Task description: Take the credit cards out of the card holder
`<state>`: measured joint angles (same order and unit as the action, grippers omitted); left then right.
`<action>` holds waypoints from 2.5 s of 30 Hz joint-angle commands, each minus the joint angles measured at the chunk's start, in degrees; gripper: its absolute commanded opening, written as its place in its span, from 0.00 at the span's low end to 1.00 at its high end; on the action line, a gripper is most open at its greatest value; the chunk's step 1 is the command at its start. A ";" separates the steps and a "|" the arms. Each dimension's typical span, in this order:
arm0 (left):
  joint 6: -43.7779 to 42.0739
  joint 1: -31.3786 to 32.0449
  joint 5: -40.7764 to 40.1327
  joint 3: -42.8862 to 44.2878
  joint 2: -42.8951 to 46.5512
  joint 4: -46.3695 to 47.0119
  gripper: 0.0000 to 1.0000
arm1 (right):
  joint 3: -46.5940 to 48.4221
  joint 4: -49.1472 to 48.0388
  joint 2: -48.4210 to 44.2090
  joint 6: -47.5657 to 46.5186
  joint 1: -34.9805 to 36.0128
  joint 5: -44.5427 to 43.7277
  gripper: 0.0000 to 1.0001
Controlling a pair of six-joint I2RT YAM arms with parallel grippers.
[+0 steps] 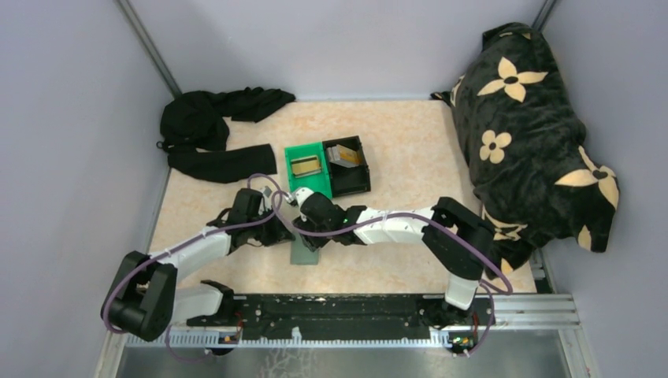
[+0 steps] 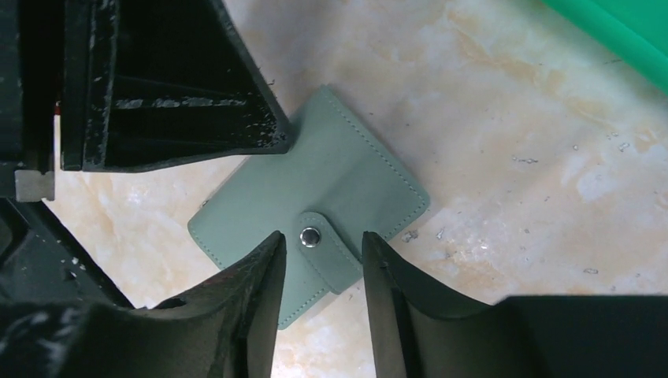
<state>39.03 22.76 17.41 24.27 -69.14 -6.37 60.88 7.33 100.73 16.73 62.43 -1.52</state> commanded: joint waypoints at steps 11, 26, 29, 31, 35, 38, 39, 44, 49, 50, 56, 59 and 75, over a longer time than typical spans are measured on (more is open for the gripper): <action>1.02 0.23 -1.21 -1.24 -5.13 3.68 0.00 | 4.18 0.61 4.56 -3.17 3.89 -2.00 0.50; 1.25 0.22 -2.17 0.18 -4.39 2.11 0.00 | 0.02 4.30 5.54 -1.81 5.07 -8.77 0.00; 1.36 0.25 -2.06 0.17 -4.19 2.14 0.00 | -0.06 3.33 5.32 -1.21 5.07 -7.22 0.00; 1.49 0.26 -2.14 0.16 -4.03 1.99 0.00 | -0.33 2.31 4.36 -0.92 5.07 -6.58 0.00; 1.53 0.25 -2.35 -0.04 -3.44 1.77 0.00 | -2.35 -0.54 0.55 0.31 3.66 -4.16 0.00; 1.66 0.26 -2.39 -0.13 -3.18 1.88 0.00 | -5.76 -4.06 -3.36 1.88 1.54 -0.98 0.00; 1.64 0.26 -2.37 -0.12 -3.23 1.90 0.00 | -6.57 -4.75 -4.62 2.05 0.81 -0.12 0.00; 1.75 0.23 -2.00 0.03 -3.85 2.53 0.00 | -6.91 -3.33 -5.63 1.02 0.23 -0.70 0.00; 1.73 0.19 -0.96 0.61 -4.31 2.89 0.00 | -7.02 -4.92 -4.92 1.02 0.31 0.11 0.33; 1.77 0.22 -0.83 0.64 -4.25 2.90 0.00 | -7.02 -5.34 -4.85 0.71 0.46 0.22 0.38; 1.76 0.19 -1.23 0.31 -4.06 2.69 0.00 | -4.43 -3.73 -3.34 -5.13 1.81 -1.77 0.48; 1.99 0.26 -1.19 -0.27 -4.37 3.24 0.00 | -3.74 -4.11 -3.08 -8.65 2.57 -2.82 0.48; 2.90 0.21 -0.59 -1.99 -4.65 4.59 0.00 | -1.89 -3.80 5.22 -14.34 5.46 0.73 0.18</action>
<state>42.04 22.72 18.22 23.94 -72.69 -1.76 58.94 5.80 102.06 4.36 65.65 -3.33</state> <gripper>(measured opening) 0.005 0.322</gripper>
